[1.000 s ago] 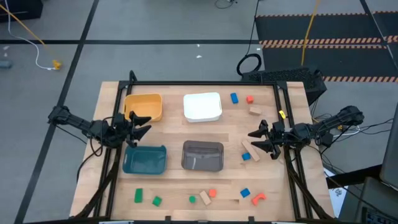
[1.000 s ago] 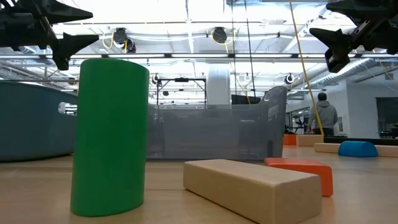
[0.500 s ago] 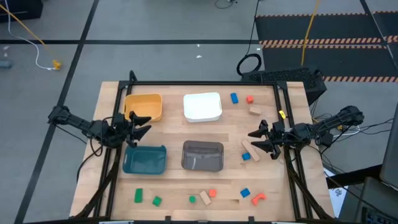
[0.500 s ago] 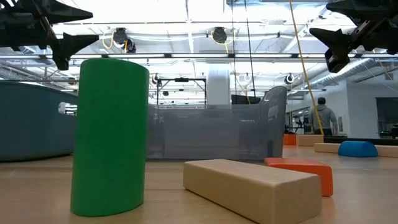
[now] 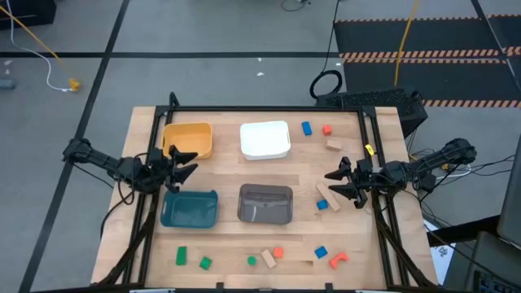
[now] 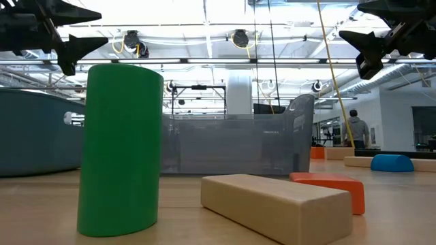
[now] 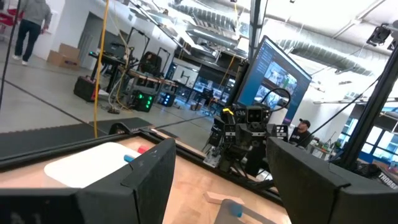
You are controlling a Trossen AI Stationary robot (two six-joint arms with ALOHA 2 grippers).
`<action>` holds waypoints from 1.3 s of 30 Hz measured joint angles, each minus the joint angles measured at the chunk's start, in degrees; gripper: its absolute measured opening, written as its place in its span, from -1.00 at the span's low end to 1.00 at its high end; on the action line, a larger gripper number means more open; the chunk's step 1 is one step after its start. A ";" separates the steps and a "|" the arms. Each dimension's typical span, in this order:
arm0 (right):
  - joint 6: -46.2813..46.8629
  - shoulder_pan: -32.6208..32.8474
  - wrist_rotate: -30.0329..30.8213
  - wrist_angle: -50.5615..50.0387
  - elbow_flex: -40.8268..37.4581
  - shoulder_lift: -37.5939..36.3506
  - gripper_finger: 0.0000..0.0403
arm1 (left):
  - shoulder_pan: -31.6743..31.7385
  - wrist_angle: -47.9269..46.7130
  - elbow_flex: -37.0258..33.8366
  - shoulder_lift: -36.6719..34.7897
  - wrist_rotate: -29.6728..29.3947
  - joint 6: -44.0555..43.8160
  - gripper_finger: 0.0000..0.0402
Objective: Sort & place blocks by color
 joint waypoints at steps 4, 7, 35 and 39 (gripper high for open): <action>0.00 -0.02 0.01 0.00 0.00 0.00 0.03 | 0.00 0.04 0.00 0.02 -0.07 0.04 0.25; 0.00 -0.02 0.00 0.00 -0.02 0.01 0.03 | 0.00 0.04 0.00 0.02 -0.07 -0.30 0.25; 0.00 -0.02 0.02 0.02 0.00 0.01 0.03 | -0.11 6.60 8.46 14.20 17.85 -6.62 0.25; 0.01 -0.02 0.02 0.00 -0.02 0.01 0.03 | -0.11 0.84 14.85 21.58 18.12 -8.23 0.25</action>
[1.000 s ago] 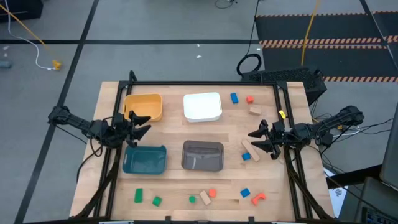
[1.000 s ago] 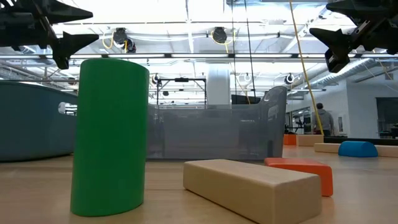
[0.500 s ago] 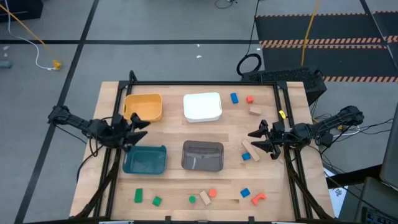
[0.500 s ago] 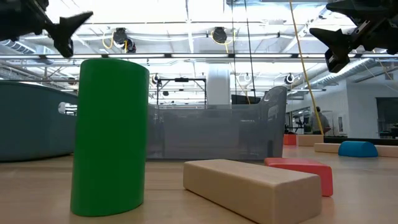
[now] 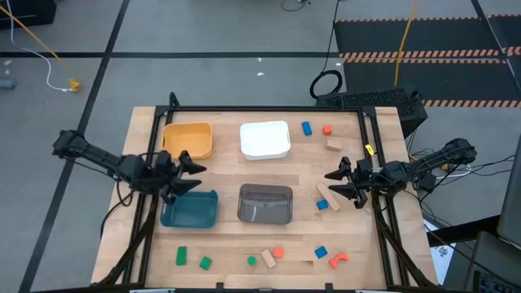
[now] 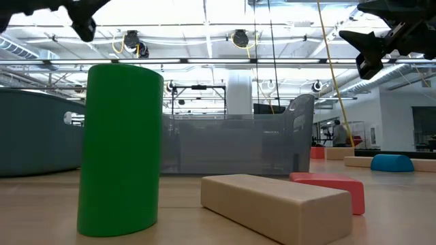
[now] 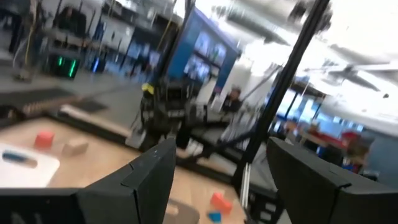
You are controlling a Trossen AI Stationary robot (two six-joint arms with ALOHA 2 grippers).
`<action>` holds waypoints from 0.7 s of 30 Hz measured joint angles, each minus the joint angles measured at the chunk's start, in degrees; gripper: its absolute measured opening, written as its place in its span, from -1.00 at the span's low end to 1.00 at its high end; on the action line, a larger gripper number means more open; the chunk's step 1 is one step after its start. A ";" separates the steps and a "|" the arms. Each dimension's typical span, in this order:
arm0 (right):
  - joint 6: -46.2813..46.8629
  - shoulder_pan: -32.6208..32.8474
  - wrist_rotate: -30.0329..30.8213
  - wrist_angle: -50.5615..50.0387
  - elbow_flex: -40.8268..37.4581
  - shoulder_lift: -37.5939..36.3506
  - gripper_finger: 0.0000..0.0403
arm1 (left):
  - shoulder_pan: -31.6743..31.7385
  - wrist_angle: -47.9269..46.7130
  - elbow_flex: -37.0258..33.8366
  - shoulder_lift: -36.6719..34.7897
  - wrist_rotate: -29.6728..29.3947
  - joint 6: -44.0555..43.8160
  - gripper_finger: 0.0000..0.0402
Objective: Sort & place blocks by color
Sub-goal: Put the left green block into the yellow bin
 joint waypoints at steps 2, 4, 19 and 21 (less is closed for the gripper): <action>-0.01 -0.01 -0.02 0.00 0.00 0.00 0.03 | -0.06 -3.12 3.27 4.19 0.00 -3.03 0.25; -0.01 0.01 0.00 0.00 0.00 0.00 0.03 | -0.55 -5.53 6.48 8.96 -0.02 -6.69 0.25; -0.01 0.00 0.00 0.00 0.02 -0.02 0.03 | -5.62 -29.29 30.78 35.30 0.04 -19.83 0.25; -0.01 -0.01 0.00 0.00 0.00 0.00 0.03 | -5.62 -32.56 31.69 36.02 0.02 -22.41 0.25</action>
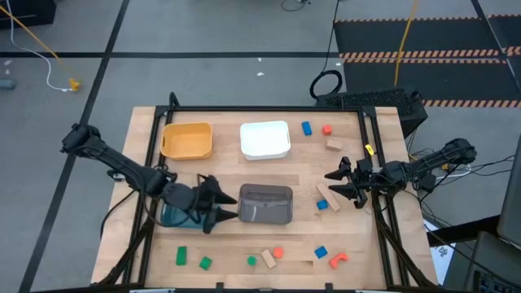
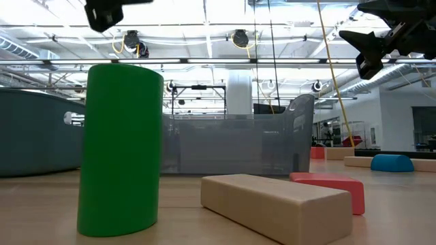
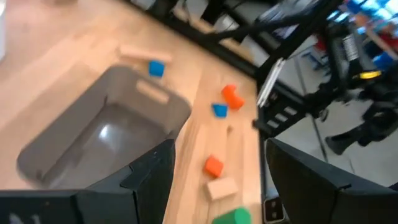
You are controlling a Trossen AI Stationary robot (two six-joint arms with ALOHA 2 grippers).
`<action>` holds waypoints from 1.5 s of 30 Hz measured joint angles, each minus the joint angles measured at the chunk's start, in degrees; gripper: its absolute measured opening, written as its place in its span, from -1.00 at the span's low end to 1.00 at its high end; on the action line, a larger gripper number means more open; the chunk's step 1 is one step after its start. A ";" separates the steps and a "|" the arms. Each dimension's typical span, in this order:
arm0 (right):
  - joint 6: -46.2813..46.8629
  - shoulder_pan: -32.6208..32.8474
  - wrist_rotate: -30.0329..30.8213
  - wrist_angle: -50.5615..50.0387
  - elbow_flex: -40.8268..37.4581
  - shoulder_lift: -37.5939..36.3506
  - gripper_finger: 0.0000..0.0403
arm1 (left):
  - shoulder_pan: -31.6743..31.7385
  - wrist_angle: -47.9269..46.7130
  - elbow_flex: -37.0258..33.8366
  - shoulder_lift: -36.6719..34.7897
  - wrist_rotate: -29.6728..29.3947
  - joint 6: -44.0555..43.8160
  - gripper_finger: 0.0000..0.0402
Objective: Sort & place blocks by color
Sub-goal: Put the left green block into the yellow bin
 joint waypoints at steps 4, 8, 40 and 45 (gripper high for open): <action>0.00 0.00 0.01 0.00 0.01 -0.01 0.03 | -1.29 -4.59 0.05 1.17 1.03 -11.70 0.25; 0.00 0.01 0.01 0.00 0.01 0.00 0.03 | -4.57 -4.73 0.00 2.79 4.62 -24.07 0.25; 0.00 0.00 0.00 0.02 0.01 -0.02 0.03 | -28.89 -22.61 -0.06 14.03 12.31 -88.36 0.25; 0.00 0.01 0.01 0.02 0.00 -0.01 0.03 | -29.43 -21.72 -0.06 17.78 17.94 -92.42 0.25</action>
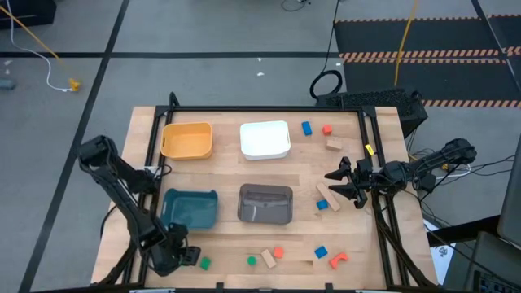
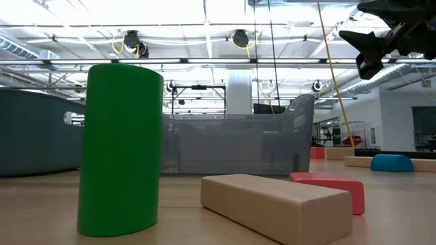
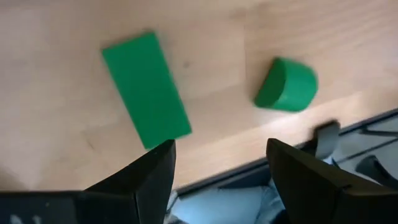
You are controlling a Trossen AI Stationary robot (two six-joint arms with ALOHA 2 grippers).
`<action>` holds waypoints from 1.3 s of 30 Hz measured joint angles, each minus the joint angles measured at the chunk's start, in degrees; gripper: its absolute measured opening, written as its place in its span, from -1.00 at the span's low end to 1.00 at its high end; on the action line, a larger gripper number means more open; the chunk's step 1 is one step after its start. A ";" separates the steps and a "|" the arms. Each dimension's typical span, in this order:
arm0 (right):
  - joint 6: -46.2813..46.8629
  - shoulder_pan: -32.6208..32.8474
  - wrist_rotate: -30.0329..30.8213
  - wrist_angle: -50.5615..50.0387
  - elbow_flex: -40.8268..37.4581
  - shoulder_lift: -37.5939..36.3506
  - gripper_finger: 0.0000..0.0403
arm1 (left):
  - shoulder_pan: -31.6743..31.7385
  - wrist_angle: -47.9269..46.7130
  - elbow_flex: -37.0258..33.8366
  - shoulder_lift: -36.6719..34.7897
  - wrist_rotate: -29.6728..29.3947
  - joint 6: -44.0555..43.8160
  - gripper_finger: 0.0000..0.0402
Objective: Sort & place blocks by color
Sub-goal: Put the left green block into the yellow bin
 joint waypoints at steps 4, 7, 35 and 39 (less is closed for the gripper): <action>0.00 0.00 0.00 0.01 -0.01 -0.01 0.03 | -0.64 0.78 0.00 0.11 0.07 -2.44 0.25; 0.00 0.00 -0.02 0.01 0.01 -0.02 0.03 | -0.95 -0.89 0.00 0.11 1.07 -5.14 0.25; 0.00 -0.01 0.00 0.01 0.01 -0.02 0.03 | -0.14 -2.13 0.11 7.13 5.69 -12.47 0.25; 0.00 0.00 -0.01 0.01 -0.01 -0.02 0.03 | -0.14 -2.31 0.30 7.93 5.88 -12.09 0.25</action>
